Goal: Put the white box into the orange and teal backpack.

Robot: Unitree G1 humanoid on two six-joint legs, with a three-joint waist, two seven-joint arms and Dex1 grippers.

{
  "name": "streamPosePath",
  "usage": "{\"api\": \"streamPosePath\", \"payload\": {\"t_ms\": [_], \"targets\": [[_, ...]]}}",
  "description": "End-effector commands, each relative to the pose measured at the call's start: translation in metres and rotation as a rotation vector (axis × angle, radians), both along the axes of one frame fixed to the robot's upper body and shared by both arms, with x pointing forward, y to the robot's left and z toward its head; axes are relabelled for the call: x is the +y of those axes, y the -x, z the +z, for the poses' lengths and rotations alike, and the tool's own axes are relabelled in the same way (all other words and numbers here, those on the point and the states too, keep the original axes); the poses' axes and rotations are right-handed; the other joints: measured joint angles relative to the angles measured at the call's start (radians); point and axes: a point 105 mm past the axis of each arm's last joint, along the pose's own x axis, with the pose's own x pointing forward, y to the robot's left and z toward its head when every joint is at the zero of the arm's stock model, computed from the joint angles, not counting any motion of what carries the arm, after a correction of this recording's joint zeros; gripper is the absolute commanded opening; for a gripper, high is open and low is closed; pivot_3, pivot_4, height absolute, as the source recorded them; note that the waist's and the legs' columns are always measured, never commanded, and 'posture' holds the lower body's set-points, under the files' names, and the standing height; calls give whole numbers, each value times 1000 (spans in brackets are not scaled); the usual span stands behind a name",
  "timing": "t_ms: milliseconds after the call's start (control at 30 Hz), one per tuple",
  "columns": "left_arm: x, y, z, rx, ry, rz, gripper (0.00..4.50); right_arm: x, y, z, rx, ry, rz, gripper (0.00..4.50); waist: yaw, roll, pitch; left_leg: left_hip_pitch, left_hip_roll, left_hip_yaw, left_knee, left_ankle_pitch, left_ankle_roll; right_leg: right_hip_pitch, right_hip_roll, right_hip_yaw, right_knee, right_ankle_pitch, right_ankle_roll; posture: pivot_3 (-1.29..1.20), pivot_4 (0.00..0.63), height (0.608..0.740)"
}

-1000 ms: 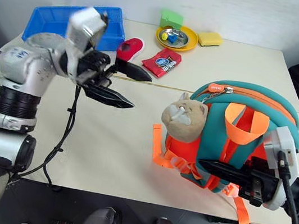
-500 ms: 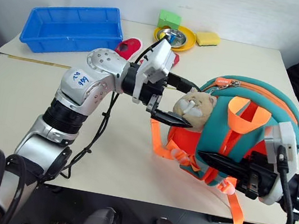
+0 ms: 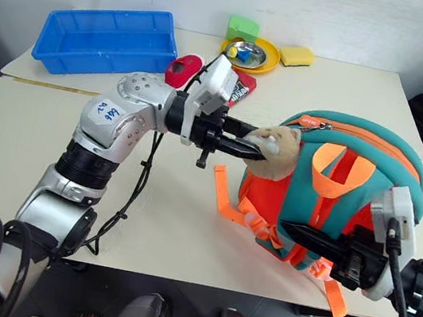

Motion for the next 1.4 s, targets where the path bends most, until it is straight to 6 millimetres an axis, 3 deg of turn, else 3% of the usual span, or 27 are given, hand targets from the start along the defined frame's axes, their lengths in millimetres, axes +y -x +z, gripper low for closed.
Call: {"api": "streamPosePath", "payload": {"t_ms": [33,200,367,467,533,733,833,900,933,1100,1200,1300,1333,1400], "targets": [[34,-21,20,-31,57,120,750,-10,6,11,-53,1,-19,0,0,0,0,0,0,0,0,0,0,0,0,0,0,0,0,0,150,740],[80,-43,1,-33,-33,251,750,-32,9,6,-25,32,-90,0,-3,0,0,1,0,0,-2,0,-1,-1,1,0,0,0,0,0,150,740],[101,-53,-32,-90,-179,313,750,-41,17,6,-11,29,-96,0,1,0,0,1,0,0,-2,0,0,0,0,0,-1,0,0,0,150,740],[97,-47,-69,-92,-281,253,750,-39,15,9,-45,33,-110,0,-1,0,0,1,0,0,-2,0,0,0,0,0,-1,0,0,0,150,740],[82,-40,-92,-35,-288,213,750,-37,11,7,-53,45,-123,0,-2,0,0,1,0,0,-3,0,0,0,0,0,-1,0,0,0,150,740],[56,-22,-128,51,-277,183,750,-26,1,4,-80,42,-129,0,-3,0,0,1,0,0,-3,0,0,-1,0,0,0,0,0,0,150,740],[59,-23,-137,57,-299,230,750,-28,-12,1,-115,39,-203,0,-3,0,0,1,0,0,-2,0,0,-1,0,0,0,0,0,0,150,740],[66,-24,-134,83,-293,261,750,-31,-15,-2,-124,54,-232,0,-3,1,-1,1,0,0,-2,0,0,-1,0,0,0,0,0,0,150,740],[71,-24,-131,105,-283,275,744,-32,-15,-4,-125,63,-236,320,-3,1,-1,1,0,0,-2,0,0,-1,0,0,1,0,0,0,150,740],[120,-13,-93,246,-188,290,2292,-69,2,7,-75,153,-247,1925,-11,2,-1,2,0,0,-5,0,-1,-1,0,0,0,0,0,0,150,740],[151,-4,-69,294,-142,303,3293,-100,16,24,-44,209,-273,3011,-13,2,-1,3,0,0,-6,0,-1,-1,0,0,-1,0,0,0,150,740],[188,8,-30,335,-70,334,4235,-144,25,54,-43,200,-395,4037,-13,1,-1,3,0,0,-6,0,0,0,0,0,-2,0,-1,0,150,740],[195,12,-21,340,-56,342,4488,-153,28,62,-49,188,-420,4344,-13,1,-1,3,0,0,-6,0,1,0,0,0,-2,0,-1,0,150,740],[206,16,-16,320,-74,369,4500,-166,32,69,-67,186,-455,4464,-11,1,-1,3,0,0,-7,0,1,0,0,0,-3,0,-1,0,150,740]]}}
